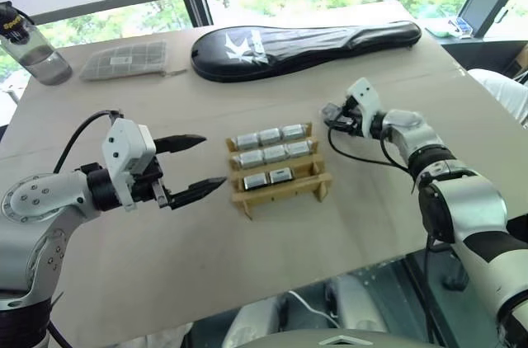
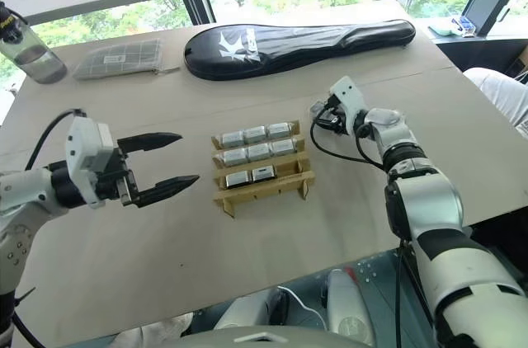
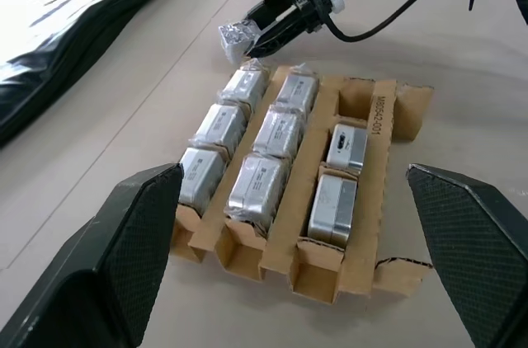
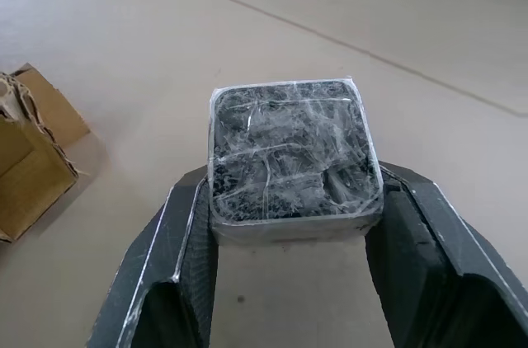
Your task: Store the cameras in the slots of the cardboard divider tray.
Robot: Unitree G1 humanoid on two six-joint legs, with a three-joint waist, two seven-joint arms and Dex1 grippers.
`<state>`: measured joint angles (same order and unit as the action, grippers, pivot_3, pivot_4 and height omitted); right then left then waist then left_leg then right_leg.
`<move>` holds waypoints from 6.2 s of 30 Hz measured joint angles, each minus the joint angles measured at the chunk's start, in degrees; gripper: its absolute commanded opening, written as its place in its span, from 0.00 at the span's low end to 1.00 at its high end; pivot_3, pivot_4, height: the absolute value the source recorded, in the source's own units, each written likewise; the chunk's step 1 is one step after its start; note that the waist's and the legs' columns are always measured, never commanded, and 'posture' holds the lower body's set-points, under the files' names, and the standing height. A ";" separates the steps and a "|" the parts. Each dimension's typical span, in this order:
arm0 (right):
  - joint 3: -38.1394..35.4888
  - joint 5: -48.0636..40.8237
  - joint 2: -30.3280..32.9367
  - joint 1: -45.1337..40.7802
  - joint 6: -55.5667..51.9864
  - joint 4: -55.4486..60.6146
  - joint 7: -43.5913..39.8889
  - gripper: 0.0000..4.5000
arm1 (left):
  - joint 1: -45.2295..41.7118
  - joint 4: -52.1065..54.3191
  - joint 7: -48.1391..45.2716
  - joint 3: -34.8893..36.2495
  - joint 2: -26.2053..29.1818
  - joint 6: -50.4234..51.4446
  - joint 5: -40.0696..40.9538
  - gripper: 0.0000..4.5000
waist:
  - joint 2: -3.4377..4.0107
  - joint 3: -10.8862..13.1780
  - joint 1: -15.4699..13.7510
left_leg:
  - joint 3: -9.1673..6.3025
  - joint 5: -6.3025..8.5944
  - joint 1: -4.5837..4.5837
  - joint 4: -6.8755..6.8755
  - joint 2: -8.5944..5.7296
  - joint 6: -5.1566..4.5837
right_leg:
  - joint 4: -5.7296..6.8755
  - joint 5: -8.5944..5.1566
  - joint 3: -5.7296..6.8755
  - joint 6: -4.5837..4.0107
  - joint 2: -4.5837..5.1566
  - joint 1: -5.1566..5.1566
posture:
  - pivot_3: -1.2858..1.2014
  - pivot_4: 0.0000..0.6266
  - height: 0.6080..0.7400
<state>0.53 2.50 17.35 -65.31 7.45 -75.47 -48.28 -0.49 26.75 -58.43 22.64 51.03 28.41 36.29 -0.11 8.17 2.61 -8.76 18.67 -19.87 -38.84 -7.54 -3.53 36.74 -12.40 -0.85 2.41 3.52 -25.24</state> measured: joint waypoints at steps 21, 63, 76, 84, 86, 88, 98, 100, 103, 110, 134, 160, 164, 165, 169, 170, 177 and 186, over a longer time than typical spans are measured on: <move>8.51 7.11 14.83 29.92 9.57 75.12 -3.92 0.43 | -20.96 -9.81 2.67 -16.61 -11.22 2.38 0.27 1.00 | -0.06 -0.04 -0.68 | 0.09 0.00 -0.10 -0.22 -0.02 0.00 | 0.12 0.01 -0.04 0.02 0.00 -0.08 | 0.52 0.24 1.00; 16.52 21.99 15.48 27.68 30.10 77.07 10.78 0.43 | -33.08 -18.57 -3.82 -23.19 -17.05 6.48 1.12 0.16 | -0.11 -0.07 -0.53 | 0.12 0.00 -0.08 -0.28 -0.02 0.00 | 0.13 0.01 0.06 0.02 -0.06 -0.10 | 0.52 0.24 1.00; 13.94 6.45 20.71 40.10 8.94 88.16 0.26 1.00 | -32.95 -20.42 -5.49 -26.08 -18.85 3.65 -1.79 0.16 | -0.16 -0.08 -1.72 | 0.03 0.00 -0.12 -0.33 -0.03 -0.01 | 0.10 0.01 -0.02 0.02 -0.03 -0.06 | 0.52 0.24 1.00; -5.69 -30.29 33.27 60.49 -39.00 107.09 -7.12 1.00 | -32.28 -24.97 -8.46 -28.88 -22.04 -6.00 -7.38 0.16 | -0.15 -0.08 -3.33 | -0.04 0.01 -0.14 -0.33 -0.02 -0.02 | 0.08 0.01 0.00 0.02 0.03 0.02 | 0.52 0.24 1.00; -10.82 -37.35 35.28 62.98 -46.24 109.49 -7.38 1.00 | -31.64 -26.31 -8.62 -29.88 -22.75 -8.11 -8.89 0.16 | -0.19 -0.09 -3.52 | -0.10 0.01 -0.13 -0.33 -0.02 -0.02 | 0.05 0.01 0.06 0.03 0.03 0.06 | 0.52 0.24 1.00; -15.49 -43.61 35.91 64.49 -51.86 110.92 -6.85 1.00 | -30.84 -27.94 -8.96 -31.36 -23.64 -11.11 -11.13 0.16 | -0.19 -0.09 -3.51 | -0.08 0.01 -0.12 -0.33 -0.02 -0.03 | 0.05 0.01 0.05 0.03 0.04 0.08 | 0.52 0.24 1.00; -25.30 -52.41 34.59 65.67 -58.76 110.39 1.38 1.00 | -31.12 -37.40 -9.91 -33.83 -25.80 -24.54 -18.82 0.16 | -0.23 -0.11 -3.69 | -0.06 0.01 -0.12 -0.37 -0.02 -0.03 | 0.06 0.02 0.07 0.04 0.08 0.10 | 0.52 0.24 1.00; -26.43 -52.86 34.51 65.94 -58.78 110.40 2.64 1.00 | -31.13 -38.11 -9.67 -33.89 -26.25 -26.30 -19.38 0.16 | -0.24 -0.12 -3.72 | -0.06 0.01 -0.10 -0.38 -0.03 -0.03 | 0.07 0.02 0.07 0.05 0.08 0.12 | 0.52 0.24 1.00; -27.08 -53.40 34.52 66.69 -58.83 110.41 3.78 1.00 | -30.71 -38.30 -8.86 -33.84 -27.02 -26.61 -19.34 0.16 | -0.26 -0.14 -3.72 | -0.07 0.01 -0.09 -0.39 -0.03 -0.03 | 0.07 0.03 0.07 0.06 0.08 0.14 | 0.52 0.24 1.00; -27.70 -53.40 34.63 67.56 -58.69 110.40 4.50 1.00 | -30.17 -38.78 -7.15 -34.07 -28.82 -29.03 -20.87 0.16 | -0.27 -0.16 -3.96 | -0.08 0.01 0.07 -0.41 -0.03 -0.03 | 0.06 0.04 0.09 0.07 0.08 0.33 | 0.52 0.24 1.00; -28.57 -54.96 36.38 68.85 -58.83 110.41 5.51 1.00 | -27.85 -34.89 -8.63 -36.15 -27.81 -27.09 -22.66 0.16 | -0.24 -0.17 -4.69 | -0.08 0.02 0.14 -0.38 -0.02 -0.04 | 0.05 0.04 0.08 0.08 0.06 0.37 | 0.52 0.24 1.00; -32.15 -56.68 38.15 74.34 -55.89 110.46 -5.13 1.00 | -27.91 -33.11 -4.76 -37.10 -27.67 -24.08 -24.88 0.16 | -0.22 -0.20 -4.84 | -0.09 0.02 0.17 -0.39 -0.02 -0.05 | 0.04 0.04 0.09 0.09 0.06 0.43 | 0.52 0.24 1.00; -34.32 -57.72 38.15 77.00 -54.31 111.21 -9.07 1.00 | -27.72 -32.86 -4.47 -37.20 -27.58 -24.00 -24.94 0.16 | -0.21 -0.23 -4.83 | -0.09 0.02 0.20 -0.38 -0.01 -0.05 | 0.04 0.04 0.09 0.09 0.05 0.44 | 0.52 0.24 1.00; -34.36 -57.64 38.15 77.43 -53.83 111.42 -9.74 1.00 | -27.69 -32.84 -4.38 -37.21 -27.57 -23.94 -24.94 0.16 | -0.20 -0.24 -4.80 | -0.08 0.02 0.21 -0.38 -0.01 -0.05 | 0.04 0.04 0.08 0.09 0.05 0.45 | 0.52 0.24 1.00; -34.36 -56.88 38.08 77.77 -51.87 111.56 -11.13 1.00 | -27.68 -32.84 -3.92 -37.26 -27.56 -23.57 -24.99 0.16 | -0.18 -0.27 -4.79 | -0.07 0.02 0.26 -0.38 -0.01 -0.05 | 0.05 0.04 0.08 0.09 0.05 0.50 | 0.52 0.24 1.00; -34.36 -56.79 38.08 77.73 -51.72 111.53 -11.25 1.00 | -27.70 -32.83 -3.92 -37.26 -27.56 -23.37 -24.97 0.16 | -0.18 -0.27 -4.79 | -0.08 0.02 0.28 -0.38 -0.01 -0.05 | 0.05 0.04 0.08 0.09 0.05 0.51 | 0.52 0.24 1.00; -34.36 -56.21 38.09 77.45 -50.76 111.39 -11.40 1.00 | -27.59 -31.44 -4.20 -36.58 -27.05 -18.72 -23.67 0.99 | -0.17 -0.28 -4.84 | -0.08 0.02 0.28 -0.38 -0.01 -0.05 | 0.05 0.04 0.08 0.09 0.06 0.51 | 0.52 0.24 1.00; -34.17 -55.52 37.67 77.07 -49.76 109.98 -11.30 1.00 | -25.82 -26.43 -2.80 -30.65 -25.97 -12.01 -16.56 0.99 | -0.31 -0.18 -4.85 | -0.15 0.02 0.14 -0.38 -0.01 -0.05 | 0.03 0.04 0.14 0.09 0.05 0.41 | 0.52 0.24 1.00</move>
<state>-33.64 -53.02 55.02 11.76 -42.31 34.51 -59.58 -26.32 0.32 -61.23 -8.01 25.07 16.40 19.73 -0.42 7.99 -2.24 -8.91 18.69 -19.73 -39.22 -7.55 -3.58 36.77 -12.36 -0.71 2.50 3.57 -24.83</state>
